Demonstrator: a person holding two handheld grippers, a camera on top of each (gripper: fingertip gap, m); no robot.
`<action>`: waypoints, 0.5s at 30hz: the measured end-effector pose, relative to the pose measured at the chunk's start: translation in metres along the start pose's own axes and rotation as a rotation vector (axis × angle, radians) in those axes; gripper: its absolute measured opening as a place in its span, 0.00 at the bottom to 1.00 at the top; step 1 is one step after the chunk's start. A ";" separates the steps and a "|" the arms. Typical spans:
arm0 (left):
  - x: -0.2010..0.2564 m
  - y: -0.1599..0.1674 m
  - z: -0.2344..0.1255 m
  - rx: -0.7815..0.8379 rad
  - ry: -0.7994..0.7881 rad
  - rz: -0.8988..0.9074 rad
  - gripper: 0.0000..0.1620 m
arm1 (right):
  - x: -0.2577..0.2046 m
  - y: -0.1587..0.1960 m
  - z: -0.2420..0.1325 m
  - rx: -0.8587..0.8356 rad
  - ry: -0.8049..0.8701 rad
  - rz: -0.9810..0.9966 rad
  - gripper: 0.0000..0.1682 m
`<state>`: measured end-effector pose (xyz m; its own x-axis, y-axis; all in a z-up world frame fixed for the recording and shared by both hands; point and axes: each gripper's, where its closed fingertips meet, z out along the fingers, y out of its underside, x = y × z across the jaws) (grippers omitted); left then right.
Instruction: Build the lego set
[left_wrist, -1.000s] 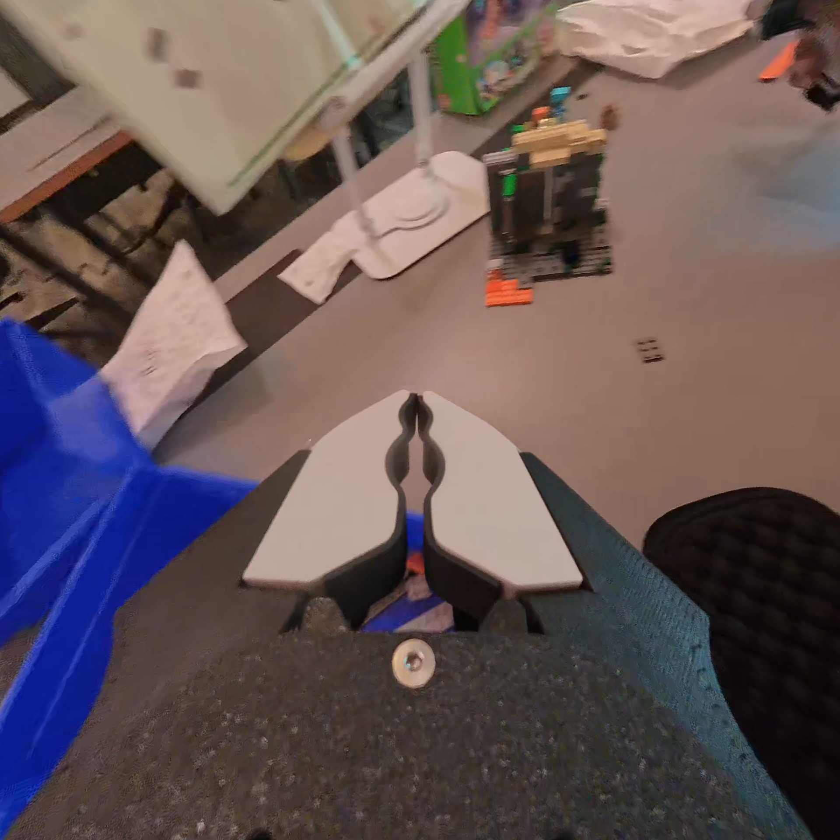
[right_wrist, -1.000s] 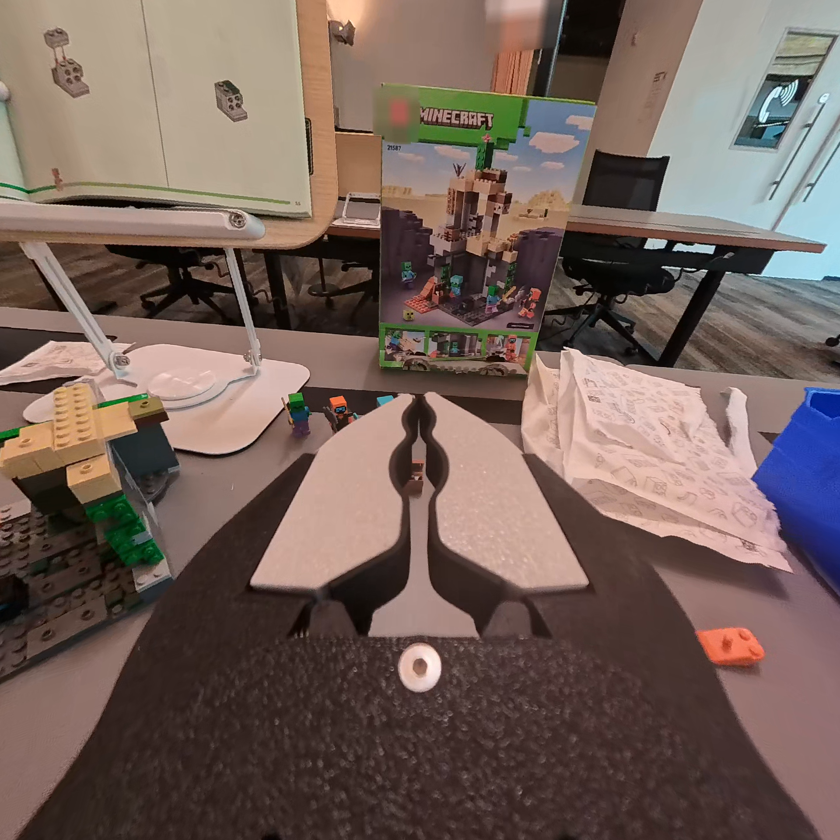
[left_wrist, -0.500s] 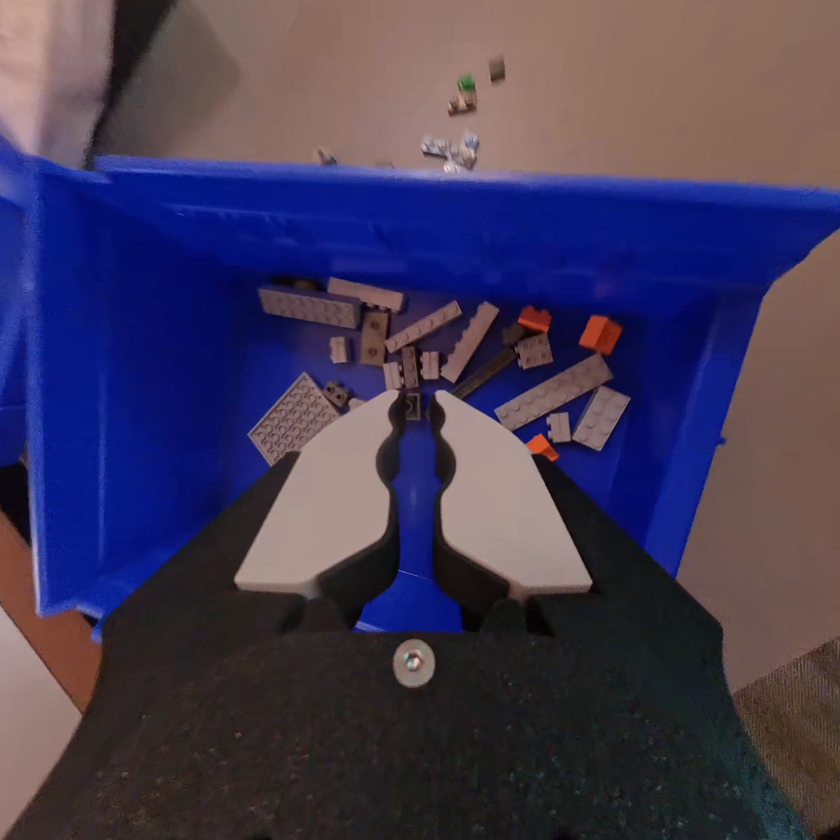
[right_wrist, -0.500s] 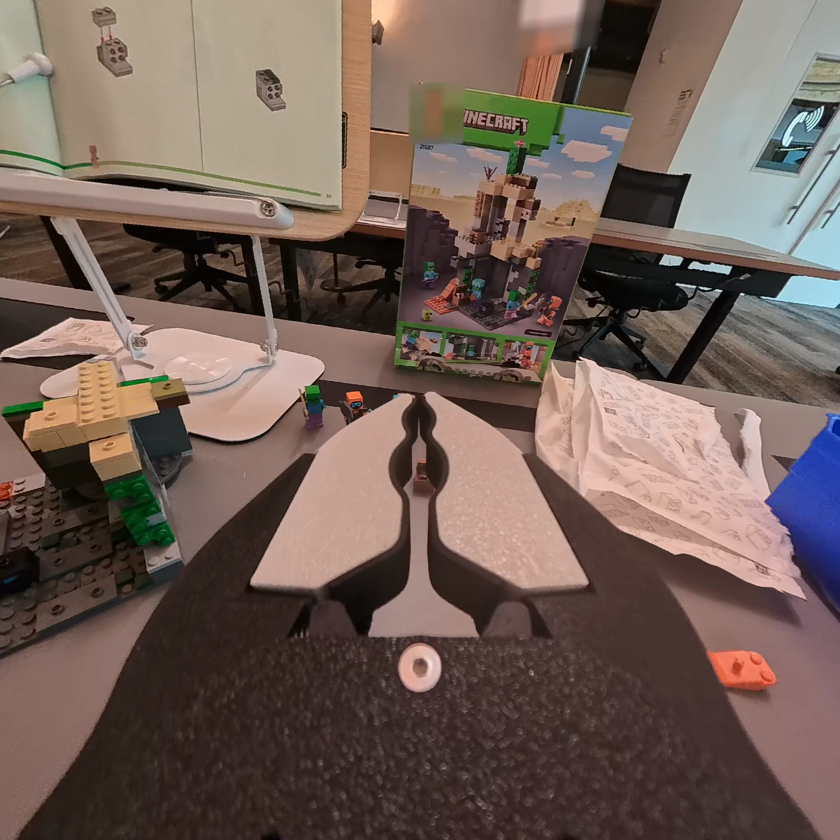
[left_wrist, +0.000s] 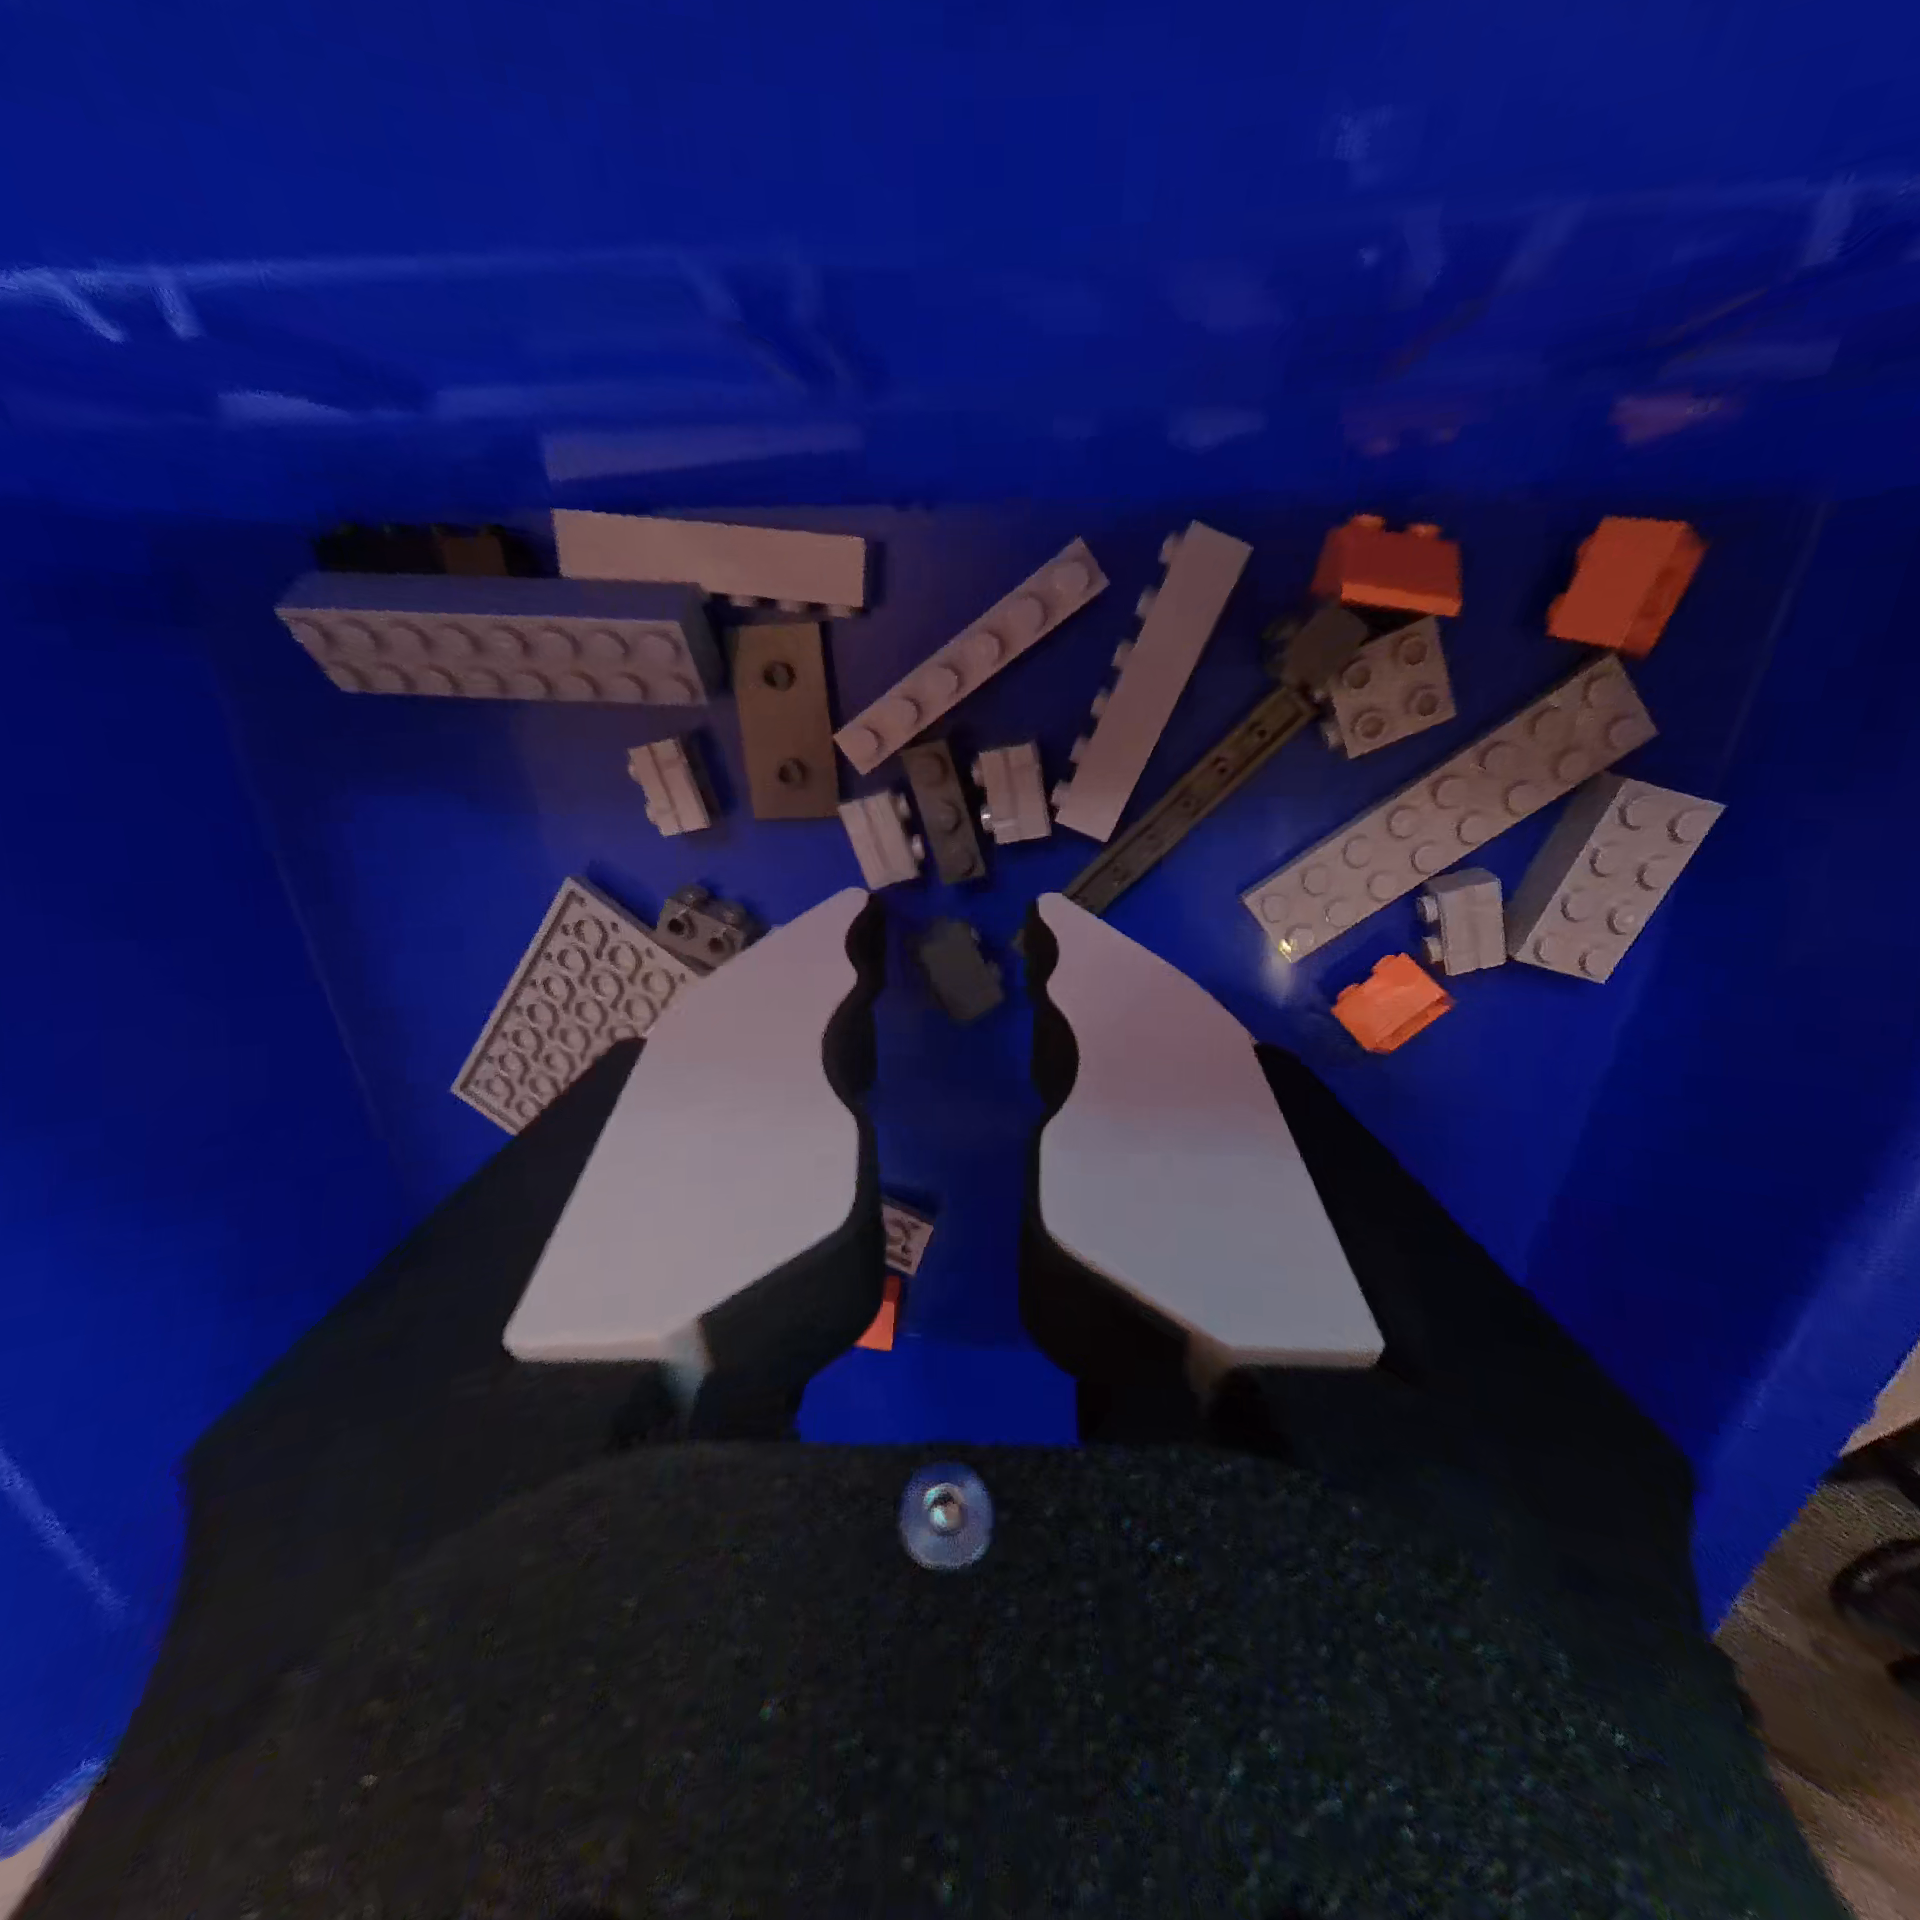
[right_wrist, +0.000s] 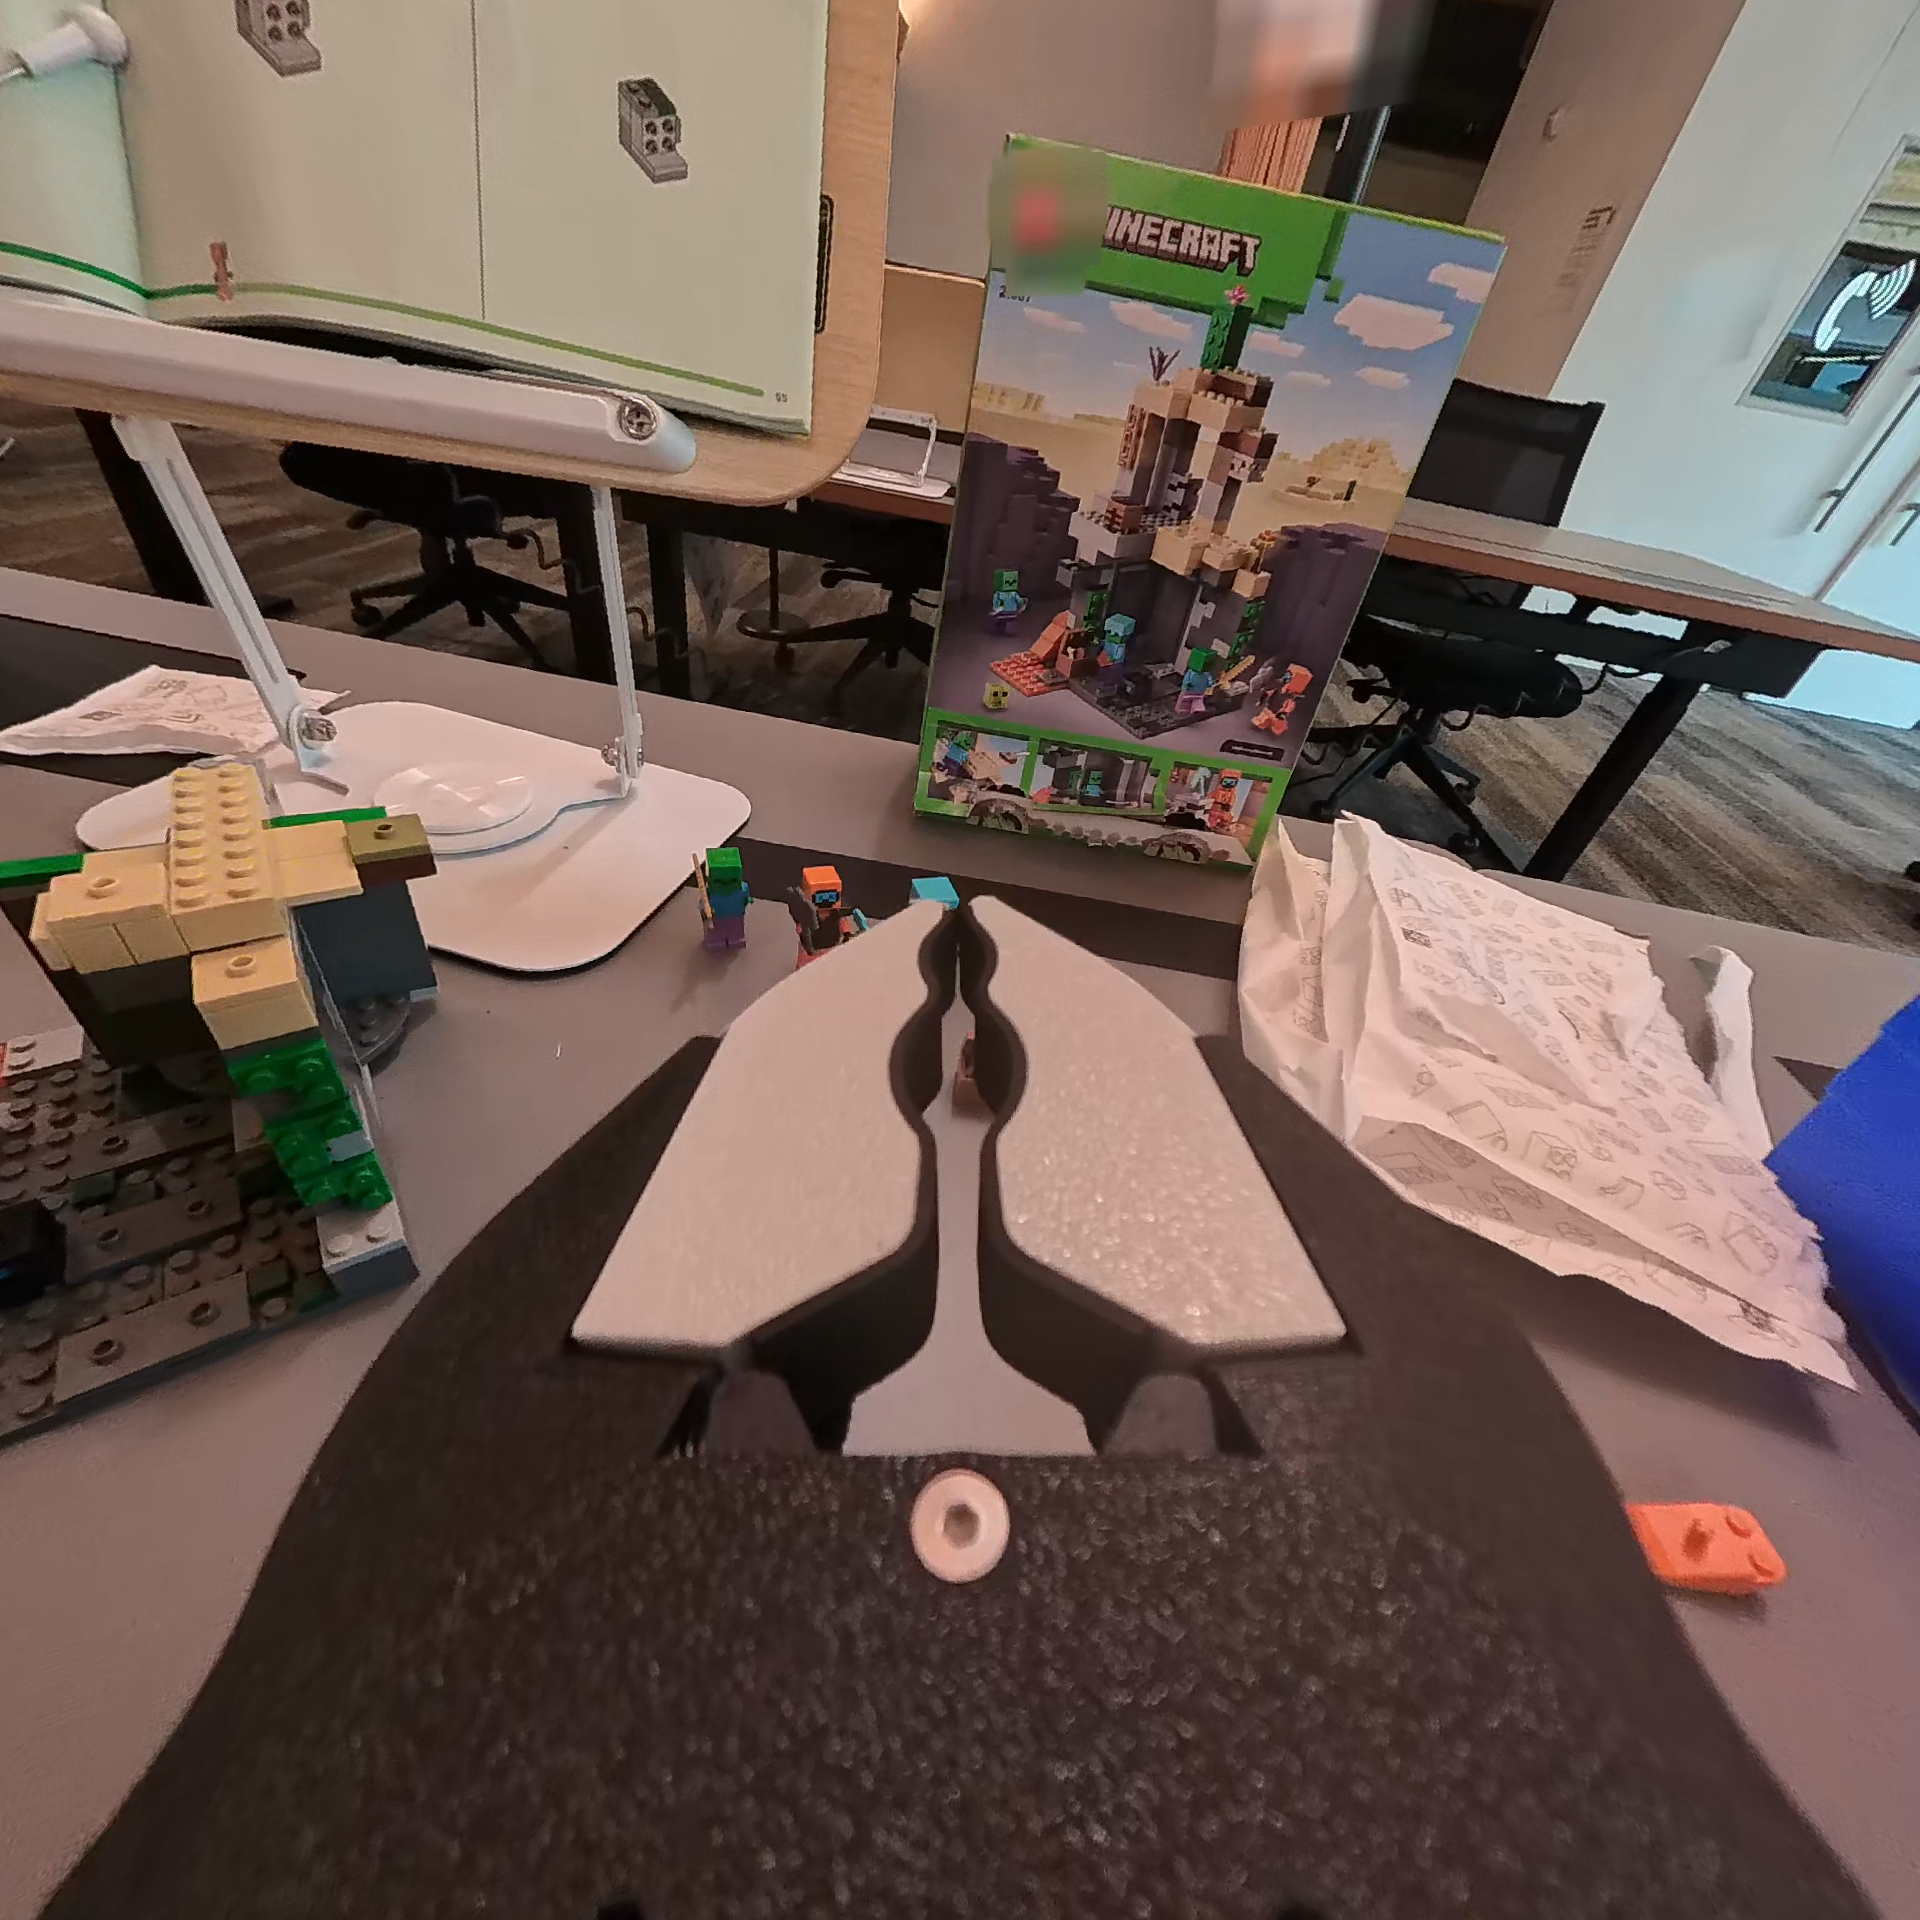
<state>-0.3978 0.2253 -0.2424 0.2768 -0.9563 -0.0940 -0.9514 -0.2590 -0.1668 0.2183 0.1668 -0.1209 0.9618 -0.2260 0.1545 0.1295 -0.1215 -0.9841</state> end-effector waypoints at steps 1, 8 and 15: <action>-0.001 0.002 0.001 -0.013 0.003 -0.002 0.14 | 0.000 0.001 0.000 -0.001 -0.001 -0.001 0.00; -0.008 0.014 -0.002 -0.065 -0.046 0.016 0.08 | -0.001 0.002 0.001 -0.003 -0.014 -0.002 0.00; -0.008 0.020 -0.011 -0.094 -0.052 0.000 0.15 | -0.002 0.000 0.000 -0.001 -0.024 -0.003 0.00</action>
<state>-0.4203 0.2264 -0.2345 0.2813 -0.9486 -0.1451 -0.9591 -0.2731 -0.0745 0.2162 0.1669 -0.1216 0.9669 -0.2023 0.1557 0.1326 -0.1230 -0.9835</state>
